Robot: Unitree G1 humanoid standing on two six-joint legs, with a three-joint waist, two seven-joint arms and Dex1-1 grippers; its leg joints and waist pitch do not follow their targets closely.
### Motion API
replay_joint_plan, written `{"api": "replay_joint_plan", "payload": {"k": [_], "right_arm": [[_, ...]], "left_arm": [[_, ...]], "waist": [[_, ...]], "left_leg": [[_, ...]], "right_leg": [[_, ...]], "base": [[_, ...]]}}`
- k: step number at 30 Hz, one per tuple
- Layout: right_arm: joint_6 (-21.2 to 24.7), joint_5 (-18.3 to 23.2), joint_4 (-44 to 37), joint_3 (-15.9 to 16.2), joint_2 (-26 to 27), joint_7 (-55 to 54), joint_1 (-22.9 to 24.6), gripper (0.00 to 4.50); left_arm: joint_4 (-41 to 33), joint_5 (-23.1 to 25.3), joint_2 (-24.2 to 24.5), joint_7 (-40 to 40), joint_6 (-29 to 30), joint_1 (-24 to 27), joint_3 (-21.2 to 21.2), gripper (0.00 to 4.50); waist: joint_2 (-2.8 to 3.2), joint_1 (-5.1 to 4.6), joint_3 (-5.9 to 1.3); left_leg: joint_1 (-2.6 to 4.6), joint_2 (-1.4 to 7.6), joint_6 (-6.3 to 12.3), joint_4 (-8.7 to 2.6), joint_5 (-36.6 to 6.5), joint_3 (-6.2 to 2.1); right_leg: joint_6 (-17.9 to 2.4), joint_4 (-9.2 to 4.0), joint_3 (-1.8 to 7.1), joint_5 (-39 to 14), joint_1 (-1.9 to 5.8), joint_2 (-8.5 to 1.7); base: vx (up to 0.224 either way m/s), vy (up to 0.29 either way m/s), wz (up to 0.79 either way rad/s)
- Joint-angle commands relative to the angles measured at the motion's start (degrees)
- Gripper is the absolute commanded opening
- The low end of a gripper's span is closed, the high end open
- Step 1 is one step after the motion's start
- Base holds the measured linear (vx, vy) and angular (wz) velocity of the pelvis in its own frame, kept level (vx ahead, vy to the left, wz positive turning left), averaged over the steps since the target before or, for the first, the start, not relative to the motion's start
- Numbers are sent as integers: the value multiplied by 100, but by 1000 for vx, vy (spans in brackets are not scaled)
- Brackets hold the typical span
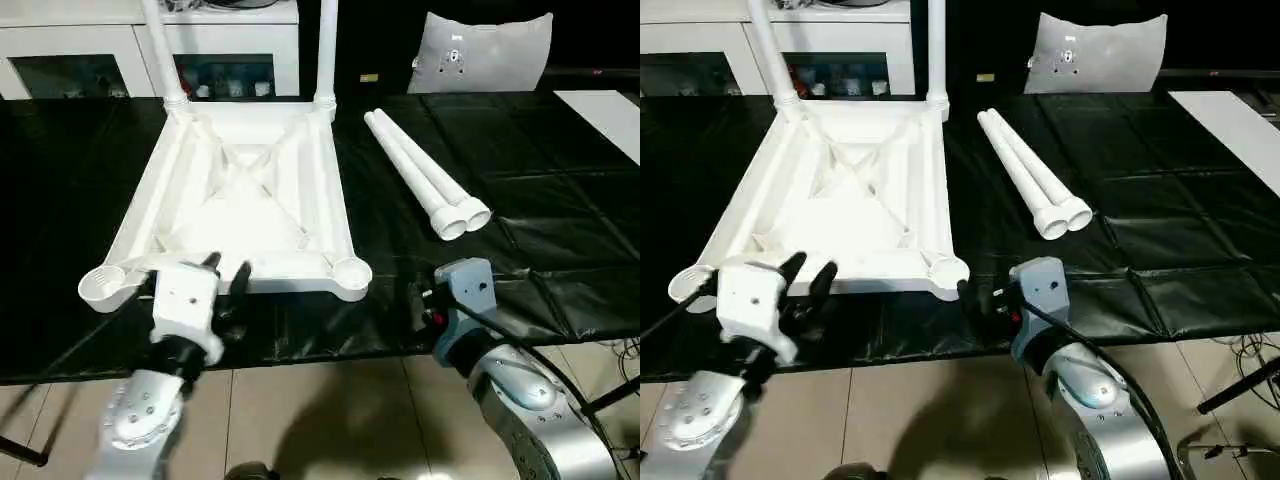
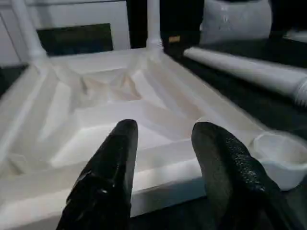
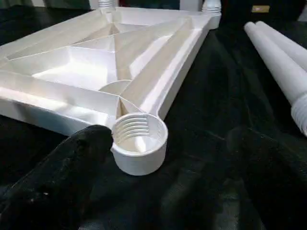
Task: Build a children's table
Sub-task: Rotate table base, then move to table
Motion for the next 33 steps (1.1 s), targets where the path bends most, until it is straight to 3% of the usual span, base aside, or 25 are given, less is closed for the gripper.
{"api": "replay_joint_plan", "payload": {"k": [1,6,8,9,10,11,12,13,14,15,16,17,18,19,21,24,25,26,27,28,29,30,31,32,33], "right_arm": [[121,-31,-92,-105,19,-114,-16,450],[225,-35,-50,-137,0,-165,-64,450],[254,0,-77,-150,26,-183,-57,450],[280,-8,-106,-141,23,-201,-55,450],[300,-30,-128,-121,7,-212,-49,450],[310,-31,-131,-111,0,-216,-46,450],[323,-37,-132,-88,-19,-211,-42,450],[323,-37,-132,-88,-19,-211,-42,450],[345,-79,-141,-28,-59,-203,-33,450],[362,-87,-150,11,-84,-176,-32,450],[388,-101,-161,60,-117,-141,-38,450],[400,-130,-167,87,-138,-140,-47,450],[427,-170,-168,97,-139,-167,-63,450],[471,-182,-156,89,-126,-191,-89,450],[470,-171,-138,66,-114,-192,-144,450],[441,-140,-127,43,-118,-176,-220,450],[456,-105,-125,36,-119,-156,-241,450],[461,-73,-129,51,-142,-125,-262,450],[477,-41,-148,81,-166,-86,-277,450],[499,4,-167,93,-163,-52,-282,450],[493,28,-187,114,-157,-9,-286,450],[473,33,-195,138,-149,29,-293,450],[467,31,-193,151,-149,43,-297,450],[465,31,-180,192,-163,87,-300,450],[465,31,-180,192,-163,87,-300,450]], "left_arm": [[-57,-61,-5,72,175,-25,68,241],[-44,132,17,101,212,-63,-76,271],[-51,82,-12,102,259,-71,-73,292],[-72,119,8,144,305,-76,-74,300],[-79,123,12,165,274,-72,-60,310],[-85,101,-10,183,328,-69,-37,310],[-89,103,-30,214,365,-69,-13,310],[-89,103,-30,214,365,-69,-13,310],[-103,64,-49,219,411,-58,8,310],[-119,91,-18,213,419,-51,-13,310],[-138,130,1,228,440,-36,-39,310],[-141,124,-19,240,428,-20,-43,310],[-141,119,-36,247,414,-5,-53,310],[-138,117,-39,239,380,8,-68,310],[-136,89,-57,245,320,13,-74,310],[-150,96,-86,318,310,3,-47,310],[-156,111,-81,329,324,2,-43,310],[-167,123,-80,338,341,3,-35,310],[-179,131,-78,347,353,4,-23,310],[-188,148,-70,361,365,5,-12,310],[-193,146,-71,380,361,5,15,310],[-202,135,-63,387,369,-3,46,310],[-208,142,-53,387,379,-7,54,310],[-220,173,-23,385,401,-15,61,310],[-220,173,-23,385,401,-15,61,310]], "waist": [[-25,-10,-219],[7,-49,-222],[97,-163,-258],[167,-220,-271],[122,-267,-273],[78,-291,-268],[14,-351,-288],[-185,-381,-327],[-243,-314,-352],[-336,-131,-368],[-326,-127,-221],[-360,-119,-230],[-256,-91,-209],[-222,-143,-199],[-123,-119,-243],[-159,-153,-73],[-119,-240,0],[-73,-299,62],[53,-334,30],[145,-142,-1],[103,-132,-16],[-26,-131,-37],[-246,-199,-31],[-285,-47,70],[-309,69,-78]], "left_leg": [[-17,587,348,-424,-819,-269],[39,702,274,-461,-847,-340],[170,1167,378,-640,-975,-641],[254,1644,670,-837,-902,-927],[343,1767,958,-919,-711,-1006],[346,1690,1139,-916,-601,-990],[245,1292,1743,-748,-207,-842],[21,557,1940,-345,-314,-423],[-224,-102,1836,158,-347,-88],[-409,-233,1191,820,-597,-36],[-426,-167,537,588,-79,-149],[-401,-184,374,446,-13,-157],[-268,2,391,136,-161,-274],[-270,193,532,-97,-321,-383],[-45,371,454,-221,-909,-389],[229,355,81,-306,-2292,-284],[584,322,-22,-150,-3027,-284],[693,370,-52,-178,-3489,-329],[478,795,-83,-673,-4727,-557],[-2,786,-179,-1150,-5637,-416],[63,764,-39,-1166,-5626,-393],[312,709,-61,-947,-5394,-348],[435,459,-133,-582,-4903,-264],[208,80,139,610,-2051,-133],[-326,81,403,855,-711,-368]], "right_leg": [[-214,-555,549,-1599,160,-945],[-39,-561,475,-1372,131,-806],[113,-355,332,-816,86,-623],[225,109,288,-702,-48,-602],[253,539,340,-836,-303,-535],[176,651,407,-830,-381,-518],[-195,504,581,-465,-363,-606],[-1339,-28,720,335,-205,-653],[-1990,-368,777,604,50,-729],[-2078,-536,959,8,303,-1069],[-1126,-496,831,-321,218,-1038],[-529,-500,803,-548,236,-924],[233,-577,834,-1203,217,-956],[543,-555,742,-1591,229,-837],[697,-579,650,-2088,75,-691],[598,-794,504,-4225,1,-706],[627,-1005,247,-5003,-172,-661],[645,-1089,27,-4984,-179,-578],[507,-395,-148,-3620,230,-419],[244,634,-181,-1563,593,-232],[268,811,-3,-1415,560,-242],[188,559,350,-2233,397,-495],[184,-11,543,-3566,261,-664],[96,-1061,893,-6274,326,-1458],[-135,-897,1235,-5830,882,-1547]], "base": [[0,0,0],[0,0,0],[0,0,0],[6,-53,11],[6,-53,11],[10,-92,9],[2,-160,8],[2,-160,8],[-17,-192,5],[-30,-185,-7],[-30,-185,-7],[-42,-175,-7],[-52,-118,-1],[-52,-118,-1],[-60,-81,6],[-43,-25,5],[-74,0,4],[-59,20,1],[1,65,-16],[1,65,-16],[0,0,0],[70,-63,-12],[70,-63,-12],[105,-48,-19],[114,-2,-7]]}}
